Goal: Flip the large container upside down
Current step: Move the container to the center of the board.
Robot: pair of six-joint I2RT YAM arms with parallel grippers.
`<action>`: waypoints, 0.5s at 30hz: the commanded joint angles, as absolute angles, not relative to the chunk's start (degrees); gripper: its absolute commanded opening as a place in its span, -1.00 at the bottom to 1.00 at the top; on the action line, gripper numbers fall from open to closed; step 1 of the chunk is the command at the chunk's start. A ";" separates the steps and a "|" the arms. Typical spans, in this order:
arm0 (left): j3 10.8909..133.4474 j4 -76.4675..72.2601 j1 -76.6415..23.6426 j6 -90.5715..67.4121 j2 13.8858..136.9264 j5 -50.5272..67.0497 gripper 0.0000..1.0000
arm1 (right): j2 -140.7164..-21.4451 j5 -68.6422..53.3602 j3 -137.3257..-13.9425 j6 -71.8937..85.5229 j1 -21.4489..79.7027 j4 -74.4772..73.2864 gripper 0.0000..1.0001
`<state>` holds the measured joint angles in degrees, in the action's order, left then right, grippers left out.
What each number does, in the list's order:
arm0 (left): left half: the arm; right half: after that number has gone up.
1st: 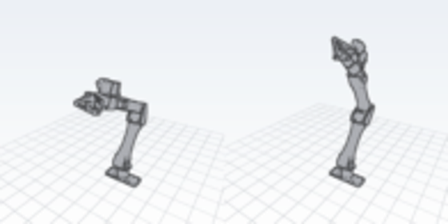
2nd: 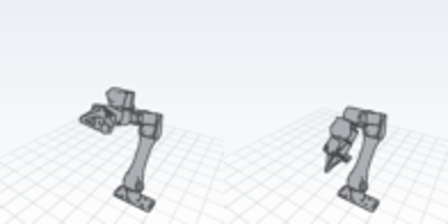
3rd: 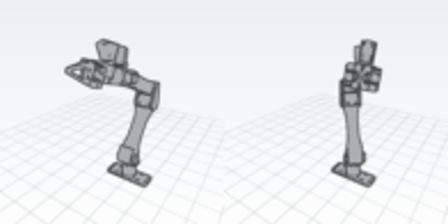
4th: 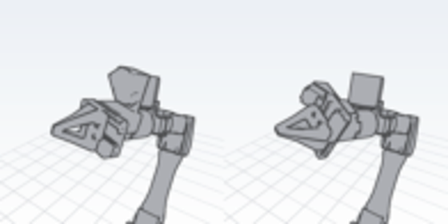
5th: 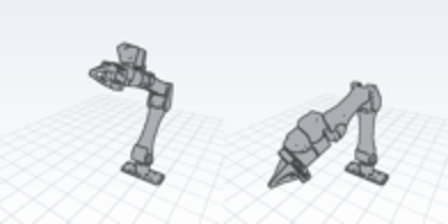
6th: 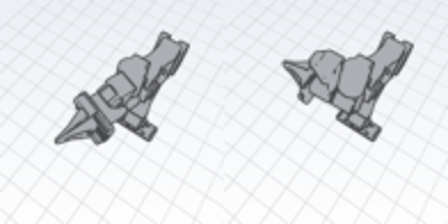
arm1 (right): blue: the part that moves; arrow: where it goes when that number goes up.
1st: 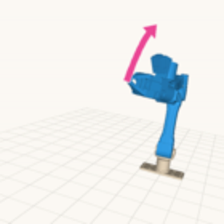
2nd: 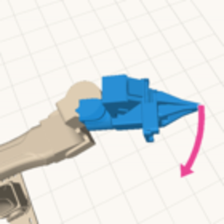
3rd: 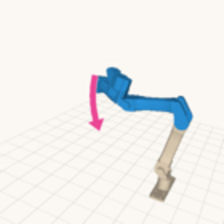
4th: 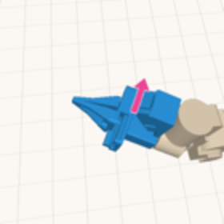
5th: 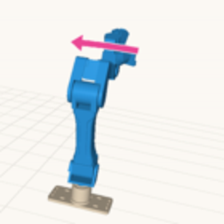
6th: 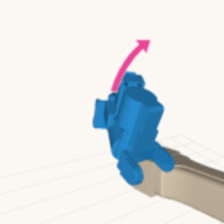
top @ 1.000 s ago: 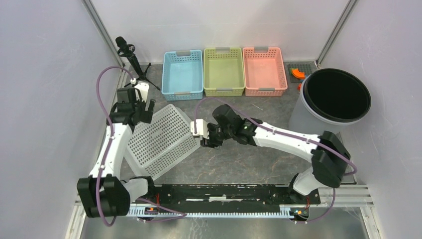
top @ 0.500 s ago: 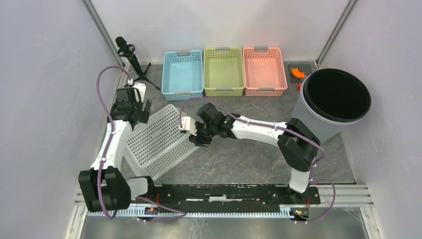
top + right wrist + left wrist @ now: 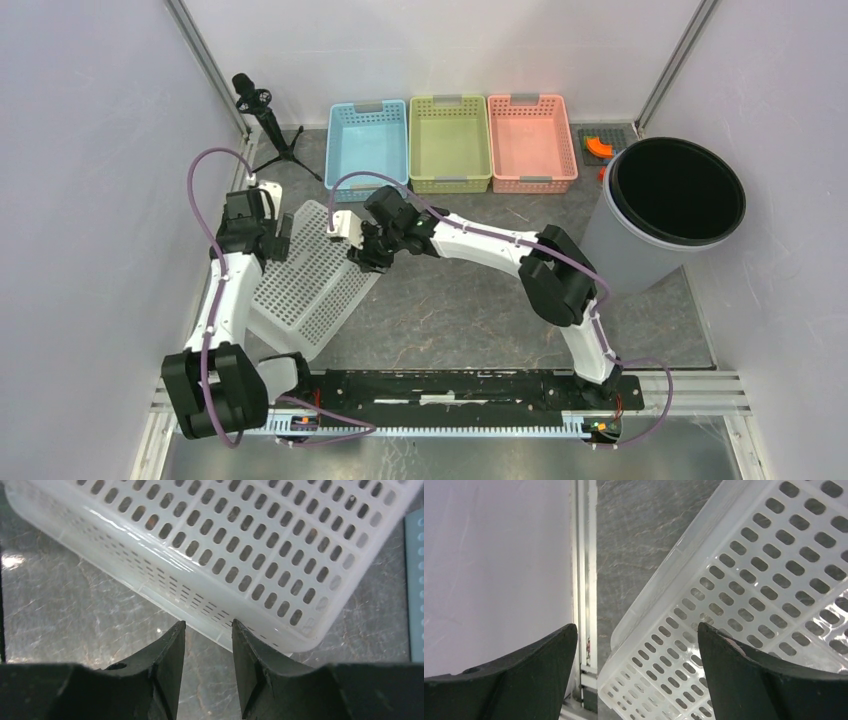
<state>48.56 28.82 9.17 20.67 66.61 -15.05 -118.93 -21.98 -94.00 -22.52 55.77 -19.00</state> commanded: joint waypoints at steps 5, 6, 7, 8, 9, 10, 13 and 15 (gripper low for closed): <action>45.67 33.72 10.99 23.46 60.48 -16.68 0.90 | -125.19 -23.66 -106.33 -20.92 56.14 -18.80 -0.08; 45.54 33.70 11.05 23.58 60.04 -16.91 0.90 | -125.64 -23.68 -107.04 -20.92 56.21 -18.94 -0.08; 45.53 33.80 11.11 23.67 59.81 -17.33 0.90 | -126.06 -23.72 -107.58 -20.92 56.25 -18.98 -0.06; 45.66 33.77 11.12 23.67 59.70 -17.59 0.90 | -126.41 -23.73 -107.91 -20.92 56.21 -19.06 -0.05; 45.87 33.85 11.16 23.71 59.53 -17.98 0.90 | -126.70 -23.82 -108.06 -20.91 56.33 -19.15 -0.03; 46.22 33.93 11.20 23.65 59.33 -17.94 0.90 | -126.80 -23.86 -108.10 -20.98 56.34 -19.29 -0.01; 48.22 34.42 11.19 23.62 56.86 -15.02 0.93 | -126.23 -23.96 -108.17 -21.84 56.34 -20.32 0.10; 50.16 34.65 11.28 23.80 54.31 -11.55 0.98 | -124.57 -23.99 -108.28 -23.33 56.16 -22.06 0.19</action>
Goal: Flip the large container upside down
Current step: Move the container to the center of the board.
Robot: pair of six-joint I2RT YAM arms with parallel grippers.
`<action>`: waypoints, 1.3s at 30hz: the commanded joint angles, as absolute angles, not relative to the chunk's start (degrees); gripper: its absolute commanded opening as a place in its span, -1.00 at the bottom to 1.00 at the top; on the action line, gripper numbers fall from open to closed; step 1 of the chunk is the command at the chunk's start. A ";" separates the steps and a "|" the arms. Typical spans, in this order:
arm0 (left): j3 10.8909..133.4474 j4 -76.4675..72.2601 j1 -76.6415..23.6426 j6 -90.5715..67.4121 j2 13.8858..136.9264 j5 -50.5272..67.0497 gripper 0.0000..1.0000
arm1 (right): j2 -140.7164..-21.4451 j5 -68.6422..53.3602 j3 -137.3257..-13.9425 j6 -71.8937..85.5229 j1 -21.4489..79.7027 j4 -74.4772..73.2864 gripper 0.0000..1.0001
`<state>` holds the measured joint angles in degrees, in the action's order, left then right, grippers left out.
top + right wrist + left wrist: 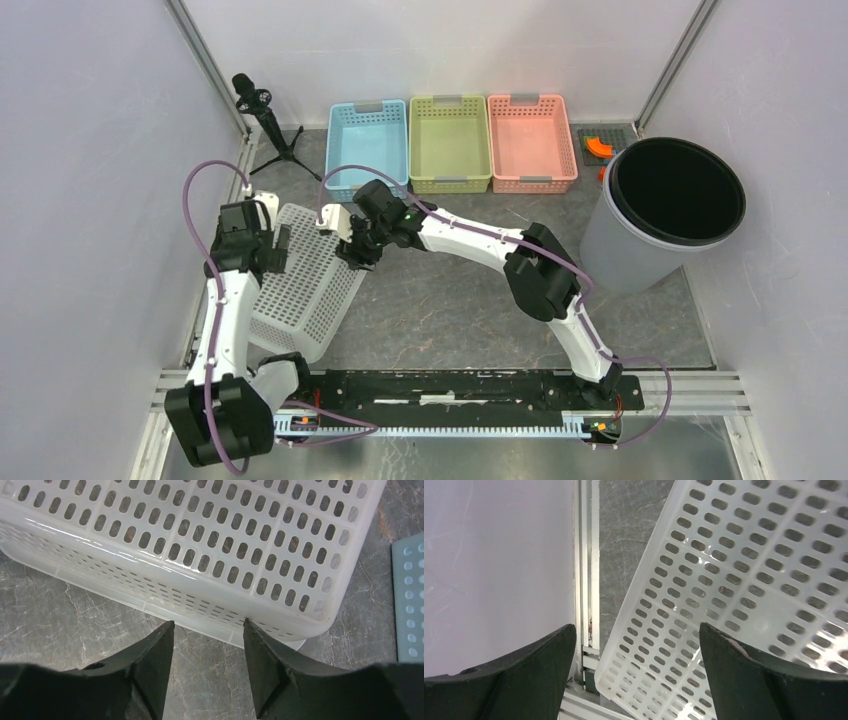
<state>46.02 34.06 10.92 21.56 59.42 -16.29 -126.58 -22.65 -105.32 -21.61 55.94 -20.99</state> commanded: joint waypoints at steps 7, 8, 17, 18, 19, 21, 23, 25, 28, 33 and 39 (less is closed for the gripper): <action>57.33 39.08 11.01 29.02 46.49 12.38 0.99 | -106.18 -28.21 -95.96 -30.10 52.94 -25.57 0.53; 58.05 40.42 10.97 29.45 46.23 15.68 0.99 | -102.73 -28.72 -92.65 -31.56 52.09 -26.34 0.57; 56.82 44.57 0.89 33.38 51.21 20.62 0.99 | -74.22 -27.44 -59.11 -41.86 43.26 -26.84 0.89; 56.40 44.14 -3.11 33.57 52.01 18.25 0.99 | -71.85 -27.26 -56.63 -42.74 42.36 -27.52 0.92; 56.14 43.62 -5.67 33.44 52.55 15.55 0.99 | -70.10 -27.09 -55.10 -43.73 41.37 -28.39 0.93; 55.99 42.69 -11.09 33.11 53.77 11.36 0.99 | -66.47 -26.97 -51.63 -44.72 40.04 -29.37 0.94; 56.07 41.27 -15.08 32.22 54.76 7.38 0.99 | -63.37 -27.34 -48.35 -44.63 39.18 -28.77 0.95; 56.25 39.04 -18.42 30.95 56.24 1.30 0.99 | -60.74 -28.68 -44.94 -43.88 38.14 -26.42 0.96; 55.93 36.15 -21.44 28.86 59.66 -7.05 0.99 | -58.67 -30.23 -41.74 -44.67 35.86 -25.07 0.96; 54.23 33.64 -23.02 25.80 66.21 -16.51 0.99 | -59.11 -32.18 -40.30 -43.86 32.83 -23.72 0.96; 53.11 31.69 -23.11 23.48 71.55 -23.29 0.99 | -59.57 -32.95 -39.99 -43.97 32.17 -23.64 0.96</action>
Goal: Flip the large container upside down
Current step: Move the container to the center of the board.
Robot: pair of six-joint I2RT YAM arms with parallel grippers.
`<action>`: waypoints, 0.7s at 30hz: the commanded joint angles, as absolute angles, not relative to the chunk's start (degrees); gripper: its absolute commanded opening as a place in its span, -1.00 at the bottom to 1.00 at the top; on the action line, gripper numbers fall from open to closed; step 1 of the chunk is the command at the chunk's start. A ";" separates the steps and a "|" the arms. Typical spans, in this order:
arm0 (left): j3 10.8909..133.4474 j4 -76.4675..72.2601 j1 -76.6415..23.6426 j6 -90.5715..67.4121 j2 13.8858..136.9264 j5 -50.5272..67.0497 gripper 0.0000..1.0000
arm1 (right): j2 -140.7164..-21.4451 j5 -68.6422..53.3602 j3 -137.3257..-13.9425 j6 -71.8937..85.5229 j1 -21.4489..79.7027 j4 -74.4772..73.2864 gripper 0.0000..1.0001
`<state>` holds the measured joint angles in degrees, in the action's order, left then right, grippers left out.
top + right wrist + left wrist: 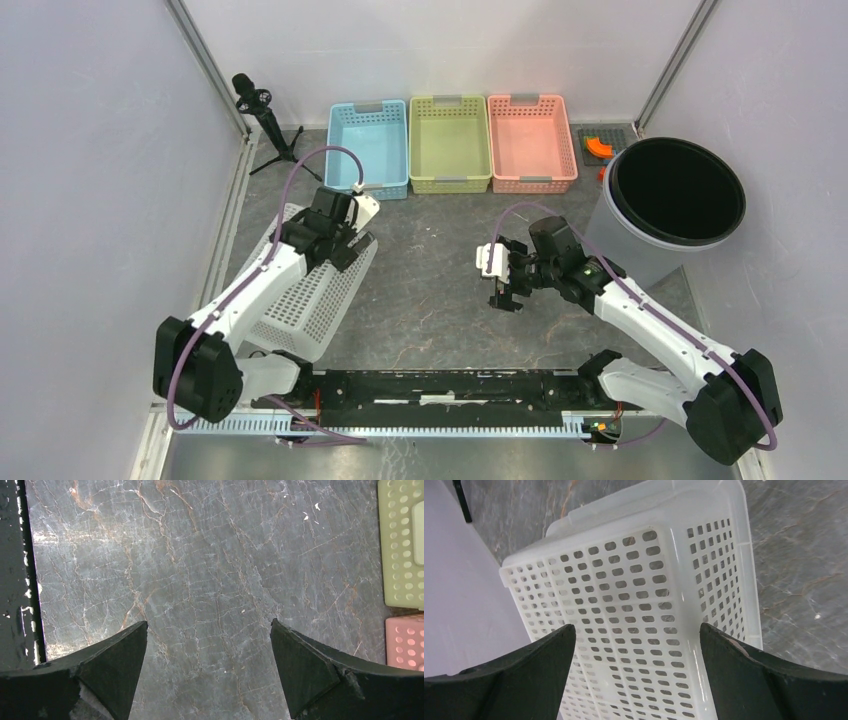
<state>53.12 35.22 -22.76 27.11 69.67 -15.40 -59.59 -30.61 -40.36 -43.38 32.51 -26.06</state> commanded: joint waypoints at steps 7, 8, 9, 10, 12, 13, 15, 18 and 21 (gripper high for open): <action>55.81 32.07 -22.67 21.45 78.02 -27.48 0.99 | -58.84 -33.31 -39.75 -43.81 31.65 -23.16 0.96; 56.33 32.07 -22.36 21.17 79.07 -27.43 0.99 | -58.78 -33.40 -39.73 -43.77 31.50 -23.05 0.96; 56.82 32.03 -21.96 20.86 79.91 -27.07 0.99 | -58.71 -33.40 -39.66 -43.69 31.50 -23.06 0.96; 57.43 32.20 -21.65 20.44 80.87 -26.71 0.99 | -58.71 -33.41 -39.68 -43.62 31.47 -22.99 0.96; 59.29 32.72 -20.83 19.56 82.48 -25.73 0.99 | -58.62 -33.41 -39.55 -43.38 31.25 -22.69 0.96; 60.16 33.25 -20.31 19.00 83.20 -24.97 0.98 | -58.63 -33.42 -39.55 -43.33 31.21 -22.60 0.96; 62.38 34.18 -18.86 17.91 84.76 -22.64 0.88 | -58.71 -33.47 -39.46 -43.16 31.05 -22.42 0.96; 66.02 35.59 -17.44 16.94 87.16 -21.00 0.71 | -58.73 -33.42 -39.46 -42.98 30.93 -22.24 0.96; 69.78 37.41 -16.34 15.44 89.92 -19.23 0.52 | -58.68 -33.40 -39.38 -42.89 30.62 -22.10 0.96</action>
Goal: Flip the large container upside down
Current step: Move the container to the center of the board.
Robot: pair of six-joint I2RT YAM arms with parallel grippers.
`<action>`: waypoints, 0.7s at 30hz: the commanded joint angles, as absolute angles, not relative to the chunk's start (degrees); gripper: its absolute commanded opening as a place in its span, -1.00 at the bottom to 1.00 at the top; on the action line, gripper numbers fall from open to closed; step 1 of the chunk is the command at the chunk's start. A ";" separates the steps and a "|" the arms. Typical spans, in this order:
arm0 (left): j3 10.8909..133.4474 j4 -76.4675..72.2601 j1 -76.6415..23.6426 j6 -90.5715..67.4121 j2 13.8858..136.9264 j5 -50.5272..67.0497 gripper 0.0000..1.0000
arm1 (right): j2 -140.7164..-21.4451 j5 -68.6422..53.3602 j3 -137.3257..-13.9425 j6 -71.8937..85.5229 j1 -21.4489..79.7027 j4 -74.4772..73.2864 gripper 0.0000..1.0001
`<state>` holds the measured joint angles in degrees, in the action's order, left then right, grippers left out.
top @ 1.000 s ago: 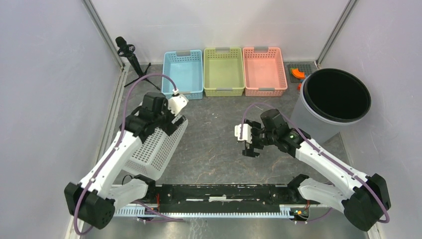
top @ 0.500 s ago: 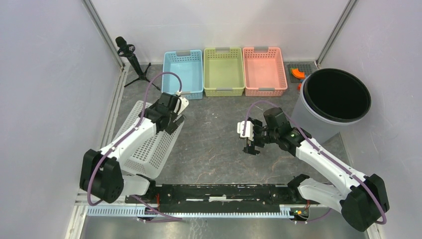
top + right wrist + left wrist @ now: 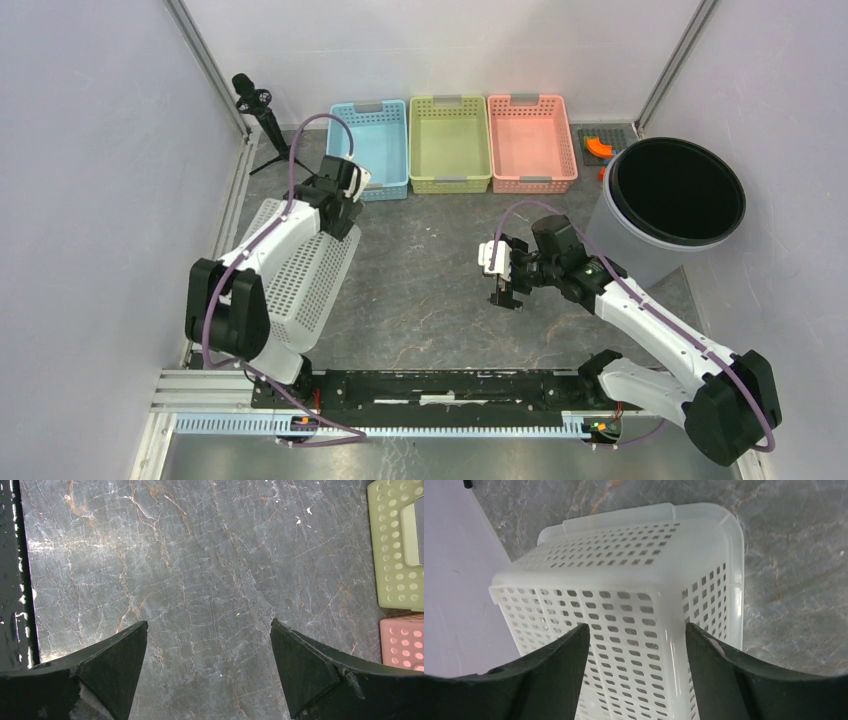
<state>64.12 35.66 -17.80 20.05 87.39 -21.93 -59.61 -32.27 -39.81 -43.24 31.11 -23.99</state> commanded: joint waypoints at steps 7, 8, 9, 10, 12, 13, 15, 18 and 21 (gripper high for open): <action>75.63 39.98 -15.12 13.04 95.55 -17.11 0.33 | -58.37 -33.45 -39.14 -42.89 30.28 -21.82 0.96; 76.36 40.51 -15.03 13.17 95.43 -15.96 0.34 | -58.27 -33.40 -39.03 -42.98 30.22 -21.82 0.96; 77.35 40.99 -15.03 13.30 94.82 -14.38 0.42 | -58.20 -33.41 -38.94 -43.04 30.19 -21.73 0.96; 77.88 41.34 -15.03 13.65 93.44 -12.30 0.52 | -58.18 -33.40 -38.86 -43.07 30.10 -21.71 0.96; 78.09 41.37 -15.03 14.12 89.53 -9.06 0.80 | -58.14 -33.49 -38.78 -43.15 30.02 -21.71 0.96; 78.05 41.30 -15.02 14.23 87.13 -8.29 0.95 | -58.14 -33.56 -38.76 -43.15 30.01 -21.71 0.96; 77.60 41.67 -15.03 14.66 83.77 -8.05 0.99 | -58.06 -33.62 -38.76 -43.24 30.04 -21.71 0.96; 74.88 41.80 -15.03 15.50 81.45 -11.16 0.99 | -58.16 -33.88 -38.76 -43.24 30.01 -21.78 0.96; 70.72 41.78 -15.05 16.51 81.69 -12.44 0.99 | -58.34 -33.95 -38.85 -43.40 30.06 -21.93 0.96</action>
